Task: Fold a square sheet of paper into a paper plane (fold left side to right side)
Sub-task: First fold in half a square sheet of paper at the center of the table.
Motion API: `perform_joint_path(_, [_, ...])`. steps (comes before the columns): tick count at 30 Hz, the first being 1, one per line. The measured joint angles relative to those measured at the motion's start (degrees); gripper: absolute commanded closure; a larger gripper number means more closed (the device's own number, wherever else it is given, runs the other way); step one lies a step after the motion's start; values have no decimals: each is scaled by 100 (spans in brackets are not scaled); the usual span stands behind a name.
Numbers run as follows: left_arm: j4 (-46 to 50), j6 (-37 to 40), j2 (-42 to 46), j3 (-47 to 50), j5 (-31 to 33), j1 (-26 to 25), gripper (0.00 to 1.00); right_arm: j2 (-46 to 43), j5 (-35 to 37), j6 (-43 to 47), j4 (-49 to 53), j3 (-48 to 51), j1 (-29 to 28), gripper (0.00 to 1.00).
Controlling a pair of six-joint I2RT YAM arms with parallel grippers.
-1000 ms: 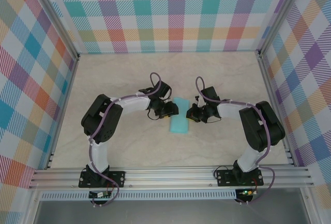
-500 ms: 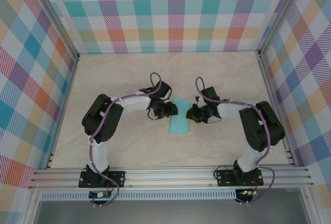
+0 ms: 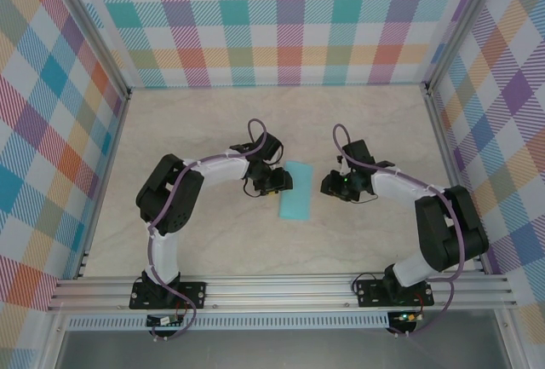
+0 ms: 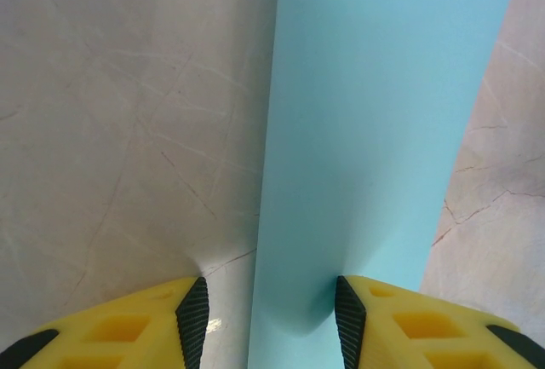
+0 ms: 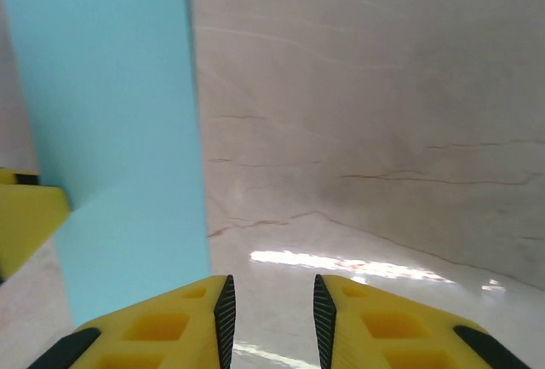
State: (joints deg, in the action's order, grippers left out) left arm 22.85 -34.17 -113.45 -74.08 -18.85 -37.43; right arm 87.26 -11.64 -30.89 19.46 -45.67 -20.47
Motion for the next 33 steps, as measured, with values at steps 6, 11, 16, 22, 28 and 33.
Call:
perform_joint_path(6, [15, 42, -2, -2, 11, -2, 55, 114, 125, 35, 166, 101, 2, 80])
perform_joint_path(11, [22, 59, -2, -2, 20, -4, 55, 295, 151, 35, 186, 101, 2, 81])
perform_joint_path(16, [39, 59, -2, -2, 48, -4, 55, 315, 157, 35, 188, 101, 2, 81])
perform_joint_path(22, [46, 59, -9, -11, 50, -7, 55, 315, 157, 35, 186, 101, 2, 81])
perform_joint_path(28, [120, 55, -52, -85, 52, -7, 55, 315, 153, 35, 186, 101, 2, 80])
perform_joint_path(33, [168, 55, -72, -120, 52, -7, 55, 315, 151, 35, 186, 101, 2, 80])
